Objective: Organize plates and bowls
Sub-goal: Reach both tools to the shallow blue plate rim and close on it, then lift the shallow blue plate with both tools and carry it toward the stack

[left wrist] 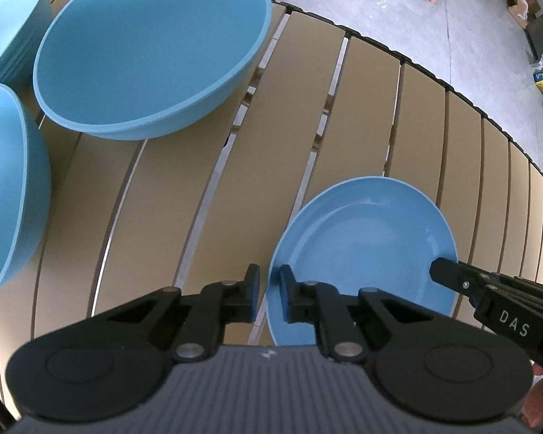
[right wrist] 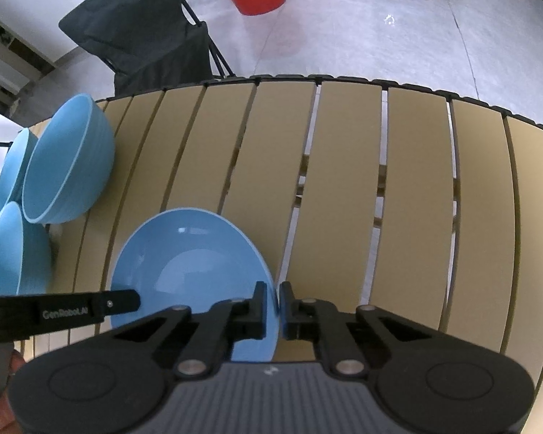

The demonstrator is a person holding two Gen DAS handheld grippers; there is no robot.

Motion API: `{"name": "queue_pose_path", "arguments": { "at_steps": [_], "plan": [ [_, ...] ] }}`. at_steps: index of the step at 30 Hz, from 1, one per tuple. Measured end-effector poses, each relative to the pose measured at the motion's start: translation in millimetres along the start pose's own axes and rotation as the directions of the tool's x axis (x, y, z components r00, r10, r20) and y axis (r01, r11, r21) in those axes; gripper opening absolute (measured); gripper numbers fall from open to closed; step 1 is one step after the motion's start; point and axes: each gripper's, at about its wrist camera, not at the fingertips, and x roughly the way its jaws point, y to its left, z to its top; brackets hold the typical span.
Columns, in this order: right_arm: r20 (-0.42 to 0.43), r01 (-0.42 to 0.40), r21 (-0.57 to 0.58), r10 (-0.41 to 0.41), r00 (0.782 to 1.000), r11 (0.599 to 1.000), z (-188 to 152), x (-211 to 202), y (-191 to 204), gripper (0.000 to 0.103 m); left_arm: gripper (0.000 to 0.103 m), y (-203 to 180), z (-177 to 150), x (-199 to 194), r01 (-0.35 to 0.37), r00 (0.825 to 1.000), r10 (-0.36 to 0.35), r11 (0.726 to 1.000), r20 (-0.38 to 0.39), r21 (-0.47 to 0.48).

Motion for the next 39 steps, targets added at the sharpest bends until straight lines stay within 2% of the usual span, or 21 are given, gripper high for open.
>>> {"name": "queue_pose_path", "arguments": {
  "at_steps": [8,12,21,39],
  "plan": [
    [-0.007,-0.019,0.038,0.020,1.000,0.999,0,7,-4,0.005,0.012,-1,-1,1,-0.008,1.000,0.008,1.000,0.003,-0.003],
    [-0.005,-0.016,0.046,0.017,1.000,0.999,-1,8,-4,0.005,0.012,-5,0,0,-0.029,1.000,0.029,0.999,-0.002,0.016],
    [-0.017,-0.003,0.064,0.004,1.000,0.998,-2,8,-3,0.005,0.012,-4,2,2,-0.039,0.999,0.039,0.999,-0.014,-0.005],
    [0.004,-0.025,0.035,0.025,1.000,0.999,-10,-12,9,0.005,0.012,0,-3,-11,-0.039,0.999,0.039,0.999,0.005,-0.018]
  ]
}}
